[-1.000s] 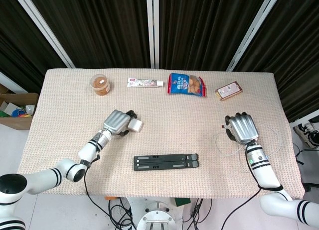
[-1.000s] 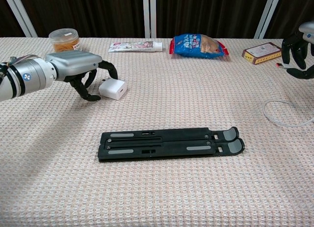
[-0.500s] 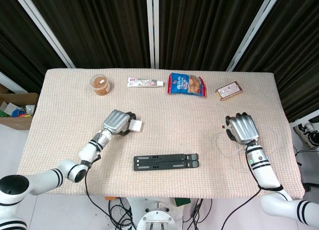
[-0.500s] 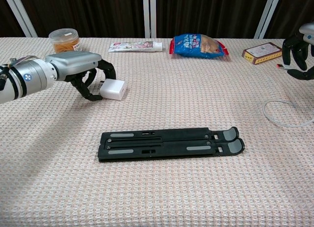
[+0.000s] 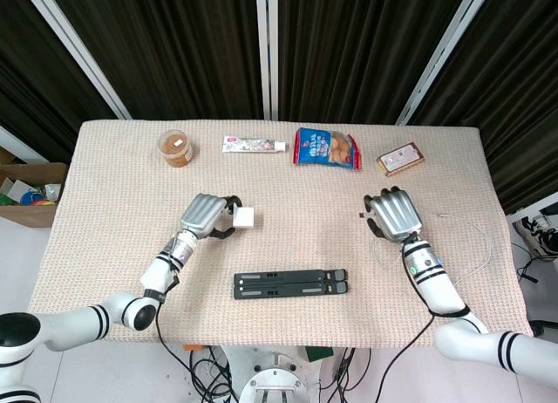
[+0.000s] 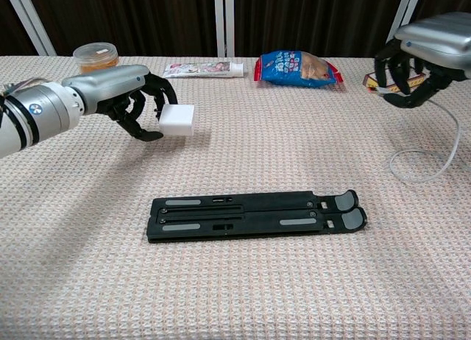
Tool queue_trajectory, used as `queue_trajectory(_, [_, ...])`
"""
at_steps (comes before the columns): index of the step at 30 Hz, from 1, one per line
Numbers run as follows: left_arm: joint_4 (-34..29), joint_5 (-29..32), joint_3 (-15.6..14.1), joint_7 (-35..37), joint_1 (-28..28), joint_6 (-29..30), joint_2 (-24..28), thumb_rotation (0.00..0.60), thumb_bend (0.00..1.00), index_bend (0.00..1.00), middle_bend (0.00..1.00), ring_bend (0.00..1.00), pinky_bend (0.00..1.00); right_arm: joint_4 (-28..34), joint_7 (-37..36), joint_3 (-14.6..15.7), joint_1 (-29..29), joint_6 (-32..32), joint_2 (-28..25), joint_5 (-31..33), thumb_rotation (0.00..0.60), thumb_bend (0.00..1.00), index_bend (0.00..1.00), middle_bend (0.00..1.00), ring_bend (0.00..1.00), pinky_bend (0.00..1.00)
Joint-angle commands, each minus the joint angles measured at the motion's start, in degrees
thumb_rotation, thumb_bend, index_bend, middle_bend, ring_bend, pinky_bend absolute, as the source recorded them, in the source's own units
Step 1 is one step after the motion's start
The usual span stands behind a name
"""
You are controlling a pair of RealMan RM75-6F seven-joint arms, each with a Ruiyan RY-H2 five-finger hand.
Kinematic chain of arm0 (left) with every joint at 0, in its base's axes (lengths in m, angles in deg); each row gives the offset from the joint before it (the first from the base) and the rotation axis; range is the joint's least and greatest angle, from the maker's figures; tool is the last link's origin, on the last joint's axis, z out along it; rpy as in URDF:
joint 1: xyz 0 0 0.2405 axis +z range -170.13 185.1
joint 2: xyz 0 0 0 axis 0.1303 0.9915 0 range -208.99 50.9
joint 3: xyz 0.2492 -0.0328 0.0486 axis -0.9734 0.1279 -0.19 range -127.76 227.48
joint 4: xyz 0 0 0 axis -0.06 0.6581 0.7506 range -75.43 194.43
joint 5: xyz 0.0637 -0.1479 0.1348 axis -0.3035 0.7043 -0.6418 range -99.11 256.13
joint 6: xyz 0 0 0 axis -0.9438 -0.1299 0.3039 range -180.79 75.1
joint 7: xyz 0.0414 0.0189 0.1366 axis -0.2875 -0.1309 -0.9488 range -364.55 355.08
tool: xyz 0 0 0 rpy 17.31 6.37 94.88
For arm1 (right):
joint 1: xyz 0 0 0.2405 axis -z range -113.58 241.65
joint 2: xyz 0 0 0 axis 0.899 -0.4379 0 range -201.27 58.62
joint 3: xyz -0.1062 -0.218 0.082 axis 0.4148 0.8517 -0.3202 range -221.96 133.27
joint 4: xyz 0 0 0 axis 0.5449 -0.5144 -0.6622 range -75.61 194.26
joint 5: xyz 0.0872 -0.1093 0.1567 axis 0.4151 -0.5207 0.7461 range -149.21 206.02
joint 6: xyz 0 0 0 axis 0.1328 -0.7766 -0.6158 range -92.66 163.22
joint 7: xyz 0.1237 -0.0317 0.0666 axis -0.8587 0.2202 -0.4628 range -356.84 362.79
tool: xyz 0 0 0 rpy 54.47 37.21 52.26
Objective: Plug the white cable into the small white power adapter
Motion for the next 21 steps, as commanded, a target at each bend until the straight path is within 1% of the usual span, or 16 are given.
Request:
queue_trajectory(1, [-6.65,5.49,2.43,-4.89,-0.16,0.14,3.12,0.600,0.33,0.55,0.50,0.70,0.91,-0.59,4.37,-1.59,-4.46,3.59,2.83,2.80,0.600,0.75,0.67,0.67,0.44,0.45])
queue_trajectory(5, [-10.45,9.15,3.30,-9.94,-1.26,0.79,4.60,0.600,0.33,0.55,0.50,0.70,0.91,-1.27,9.10,-2.51,-8.59,5.38,5.73,5.56,0.600,0.75,0.67,0.67,0.44,0.47])
queue_trajectory(8, [-13.10,12.16,3.87,-13.11,-2.11,1.43,5.34,0.600,0.33,0.55,0.50,0.70,0.91,-1.60,12.70,-3.02,-11.14,5.20,8.04,7.92,0.600,0.75,0.67,0.67,0.45,0.50])
queue_trajectory(12, [-15.29,15.86,4.16,-17.07,-3.61,2.04,5.87,0.600,0.33,0.55,0.50,0.70,0.91,-1.70,17.36,-3.23,-13.64,3.24,10.58,10.53,0.600,0.75,0.67,0.68,0.46,0.53])
queue_trajectory(15, [-16.61,18.49,4.54,-18.54,-4.63,2.04,6.09,0.600,0.33,0.55,0.50,0.70,0.91,-1.81,19.77,-3.36,-14.88,1.56,12.33,12.26,0.600,0.75,0.67,0.69,0.47,0.55])
queue_trajectory(21, [-18.13,22.06,4.73,-21.40,-6.63,2.78,6.30,0.600,0.33,0.55,0.50,0.70,0.91,-2.91,21.82,-3.70,-16.51,-1.40,15.03,13.61,0.600,0.75,0.67,0.69,0.48,0.55])
